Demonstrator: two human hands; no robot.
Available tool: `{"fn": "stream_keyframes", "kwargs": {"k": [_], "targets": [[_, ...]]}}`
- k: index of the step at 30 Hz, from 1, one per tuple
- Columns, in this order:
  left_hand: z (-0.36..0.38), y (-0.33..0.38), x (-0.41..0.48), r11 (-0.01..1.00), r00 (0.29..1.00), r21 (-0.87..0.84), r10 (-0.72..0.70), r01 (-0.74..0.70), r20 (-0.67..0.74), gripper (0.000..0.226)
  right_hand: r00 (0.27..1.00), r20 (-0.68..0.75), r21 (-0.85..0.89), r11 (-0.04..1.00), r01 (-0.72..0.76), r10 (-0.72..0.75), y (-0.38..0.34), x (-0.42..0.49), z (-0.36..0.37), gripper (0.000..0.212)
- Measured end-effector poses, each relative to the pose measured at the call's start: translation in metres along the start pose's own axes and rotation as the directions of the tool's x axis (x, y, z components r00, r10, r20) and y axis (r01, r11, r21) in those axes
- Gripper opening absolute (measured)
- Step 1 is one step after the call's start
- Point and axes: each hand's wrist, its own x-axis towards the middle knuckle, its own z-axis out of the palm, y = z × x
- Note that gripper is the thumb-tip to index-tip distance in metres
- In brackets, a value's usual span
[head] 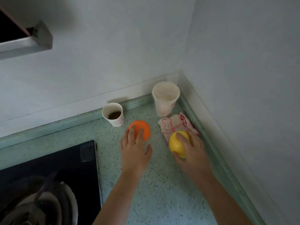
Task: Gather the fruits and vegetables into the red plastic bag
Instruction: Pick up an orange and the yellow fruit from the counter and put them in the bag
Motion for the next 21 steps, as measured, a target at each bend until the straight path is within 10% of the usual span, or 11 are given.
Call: {"fn": "stream_keyframes", "kwargs": {"k": [21], "targets": [[0.012, -0.006, 0.009, 0.989, 0.999, -0.146, -0.037, 0.032, -0.034, 0.068, 0.999, -0.044, 0.135, 0.991, -0.001, 0.007, -0.005, 0.005, 0.011, 0.057]]}}
